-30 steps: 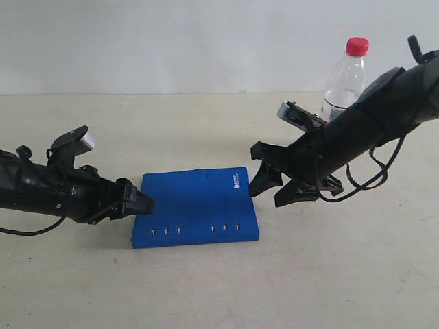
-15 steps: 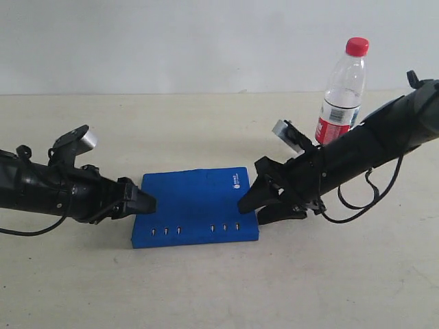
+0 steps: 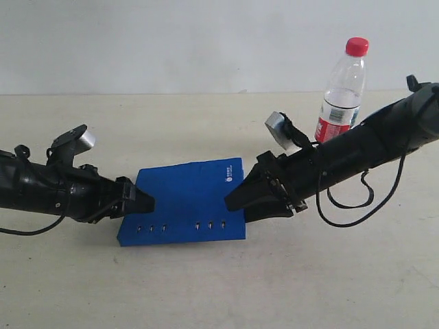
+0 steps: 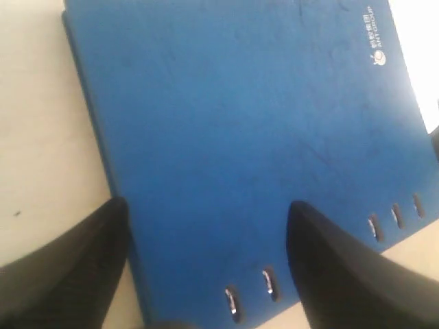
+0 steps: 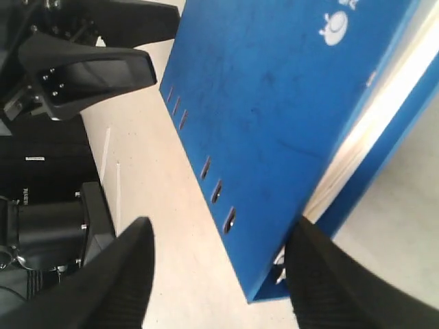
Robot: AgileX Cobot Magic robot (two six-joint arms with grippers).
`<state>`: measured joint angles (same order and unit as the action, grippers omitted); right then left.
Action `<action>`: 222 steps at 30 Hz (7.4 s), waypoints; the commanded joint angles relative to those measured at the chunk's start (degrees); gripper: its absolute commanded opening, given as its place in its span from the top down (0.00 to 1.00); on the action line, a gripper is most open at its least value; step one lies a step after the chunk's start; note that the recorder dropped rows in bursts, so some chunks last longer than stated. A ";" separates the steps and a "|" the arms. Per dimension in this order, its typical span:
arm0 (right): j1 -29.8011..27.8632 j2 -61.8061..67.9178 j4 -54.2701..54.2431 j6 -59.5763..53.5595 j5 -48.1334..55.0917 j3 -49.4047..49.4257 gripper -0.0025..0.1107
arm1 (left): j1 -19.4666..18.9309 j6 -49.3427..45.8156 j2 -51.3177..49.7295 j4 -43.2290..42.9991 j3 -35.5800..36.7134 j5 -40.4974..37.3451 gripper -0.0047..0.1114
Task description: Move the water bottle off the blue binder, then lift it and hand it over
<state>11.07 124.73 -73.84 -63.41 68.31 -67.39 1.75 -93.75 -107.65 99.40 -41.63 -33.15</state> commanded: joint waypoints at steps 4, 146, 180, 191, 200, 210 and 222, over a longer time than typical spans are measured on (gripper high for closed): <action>3.21 -0.76 -2.74 -1.37 -1.19 -0.14 0.54 | 0.02 0.33 -0.03 0.55 -1.55 -5.13 0.43; 1.47 8.82 2.02 13.18 -10.15 -18.01 0.45 | -2.27 34.14 -11.49 -4.35 -16.04 -9.13 0.43; 1.98 7.83 2.31 11.44 1.65 -21.32 0.98 | -3.30 25.76 -12.52 -3.56 -16.04 -5.18 0.43; 1.98 4.58 -8.00 9.72 1.65 -21.32 0.98 | -3.30 24.47 -19.13 0.55 -17.19 -15.95 0.43; 2.10 5.14 1.21 14.46 1.65 -21.32 0.98 | -3.30 17.82 -20.13 0.55 -24.11 -33.75 0.43; 2.10 5.14 20.86 21.05 -0.92 -21.32 0.98 | -3.30 17.87 -19.72 0.55 -26.06 -36.81 0.43; 2.10 5.14 23.18 22.61 -5.30 -21.32 0.98 | 3.64 14.18 -19.72 0.55 -28.80 -36.81 0.43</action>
<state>13.34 129.76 -54.55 -40.18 63.60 -88.90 2.93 -77.10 -127.86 99.48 -69.28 -68.23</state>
